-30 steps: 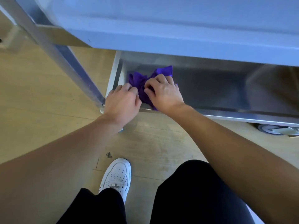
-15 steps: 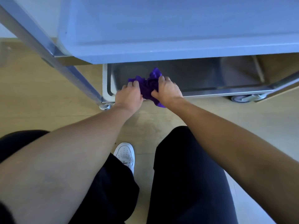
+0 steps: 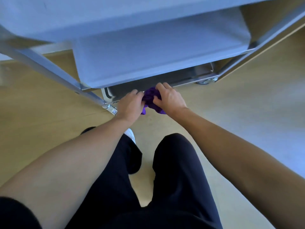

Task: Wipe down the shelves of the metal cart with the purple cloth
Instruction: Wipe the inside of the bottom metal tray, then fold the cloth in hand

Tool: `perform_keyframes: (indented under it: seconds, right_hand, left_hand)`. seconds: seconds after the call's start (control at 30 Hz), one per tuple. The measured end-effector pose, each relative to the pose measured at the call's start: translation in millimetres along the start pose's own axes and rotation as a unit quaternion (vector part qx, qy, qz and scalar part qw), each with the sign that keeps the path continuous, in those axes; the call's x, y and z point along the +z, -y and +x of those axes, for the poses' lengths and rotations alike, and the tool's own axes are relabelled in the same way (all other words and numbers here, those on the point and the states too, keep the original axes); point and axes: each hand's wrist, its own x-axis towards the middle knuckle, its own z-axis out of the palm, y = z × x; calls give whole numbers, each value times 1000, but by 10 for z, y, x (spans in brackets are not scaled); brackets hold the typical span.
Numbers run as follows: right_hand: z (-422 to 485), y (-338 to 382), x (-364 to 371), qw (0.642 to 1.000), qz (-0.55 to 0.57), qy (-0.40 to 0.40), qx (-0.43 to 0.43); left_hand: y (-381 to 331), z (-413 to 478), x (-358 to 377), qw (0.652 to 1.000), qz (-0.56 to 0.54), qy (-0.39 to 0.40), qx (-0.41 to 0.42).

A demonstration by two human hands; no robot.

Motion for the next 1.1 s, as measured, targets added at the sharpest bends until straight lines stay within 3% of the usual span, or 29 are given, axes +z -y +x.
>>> perform_keyframes:
  seconds: [0.27, 0.47, 0.63, 0.8, 0.93, 1.1]
  right_hand:
    - [-1177, 456, -1927, 996, 48, -27, 65]
    - [-1867, 707, -2931, 984, 90, -103, 113]
    - [-2079, 794, -3350, 972, 104, -149, 150]
    - [-2190, 777, -3588, 950, 167, -166, 206]
    - [-2196, 768, -3727, 944, 188, -187, 196]
    - [-2188, 689, -3771, 951, 77, -166, 248]
  left_hand:
    - [-1243, -709, -1854, 996, 11, -57, 73]
    - [-1848, -1077, -2775, 978, -5, -82, 190]
    - [-2089, -1036, -3110, 973, -38, 15, 228]
    - [-2325, -857, -3386, 958, -52, -2, 281]
    - [-2506, -660, -3590, 946, -72, 13, 315]
    - [-2700, -472, -3733, 920, -60, 37, 384]
